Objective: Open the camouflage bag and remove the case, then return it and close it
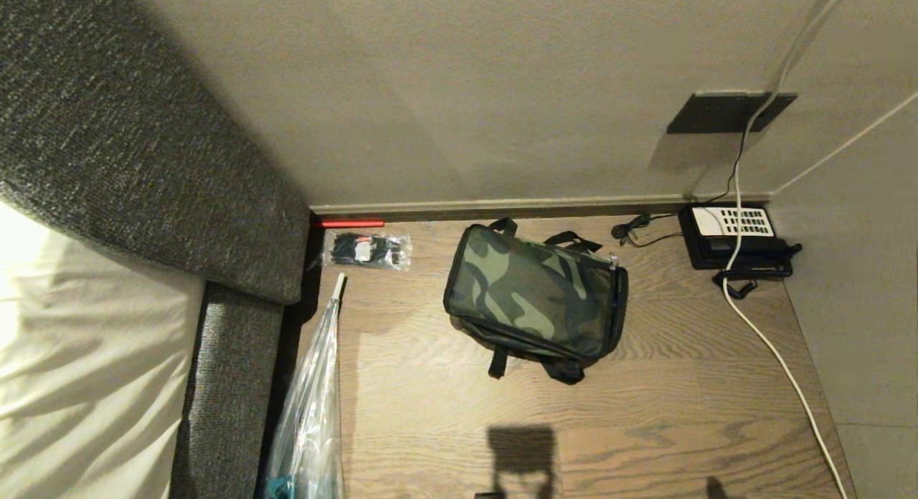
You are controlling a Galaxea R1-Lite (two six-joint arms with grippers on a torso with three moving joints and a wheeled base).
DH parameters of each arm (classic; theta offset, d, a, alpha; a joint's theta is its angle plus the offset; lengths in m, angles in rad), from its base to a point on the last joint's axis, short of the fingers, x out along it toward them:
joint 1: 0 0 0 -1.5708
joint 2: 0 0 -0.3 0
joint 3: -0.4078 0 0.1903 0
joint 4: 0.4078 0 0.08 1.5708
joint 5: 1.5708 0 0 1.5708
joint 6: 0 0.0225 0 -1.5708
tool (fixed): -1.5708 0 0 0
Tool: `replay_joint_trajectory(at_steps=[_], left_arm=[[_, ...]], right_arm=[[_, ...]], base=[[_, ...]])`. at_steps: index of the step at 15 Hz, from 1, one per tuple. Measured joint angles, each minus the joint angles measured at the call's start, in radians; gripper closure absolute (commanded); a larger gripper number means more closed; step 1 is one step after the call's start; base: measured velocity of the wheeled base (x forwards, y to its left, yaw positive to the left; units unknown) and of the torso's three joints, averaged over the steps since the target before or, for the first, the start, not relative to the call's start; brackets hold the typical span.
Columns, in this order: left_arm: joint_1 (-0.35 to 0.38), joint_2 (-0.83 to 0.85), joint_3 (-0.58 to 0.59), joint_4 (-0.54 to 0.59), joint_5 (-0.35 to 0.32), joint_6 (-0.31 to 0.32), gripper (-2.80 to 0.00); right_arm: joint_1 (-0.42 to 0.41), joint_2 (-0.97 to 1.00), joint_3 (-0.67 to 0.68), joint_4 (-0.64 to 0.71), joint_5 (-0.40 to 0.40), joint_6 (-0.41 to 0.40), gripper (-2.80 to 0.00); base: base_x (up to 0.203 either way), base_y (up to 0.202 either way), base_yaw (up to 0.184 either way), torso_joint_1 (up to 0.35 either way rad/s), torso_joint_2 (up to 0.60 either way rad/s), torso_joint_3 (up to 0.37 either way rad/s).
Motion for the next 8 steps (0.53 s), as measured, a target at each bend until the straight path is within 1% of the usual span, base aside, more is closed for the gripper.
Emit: replay_joint_trajectory(at_steps=[2,8], left_arm=[[0.0,0.0,0.0,-0.001,0.001,-0.004,0.0],[0.0,0.0,0.001,-0.003,0.0,-0.005,0.0]], right_arm=[[0.0,0.0,0.0,0.0,0.0,0.0,0.0],[0.0,0.0,0.0,0.0,0.0,0.0,0.0]], base=[[0.0,0.0,0.0,0.003,0.0,0.077],[0.0,0.0,0.0,0.002,0.0,0.195]])
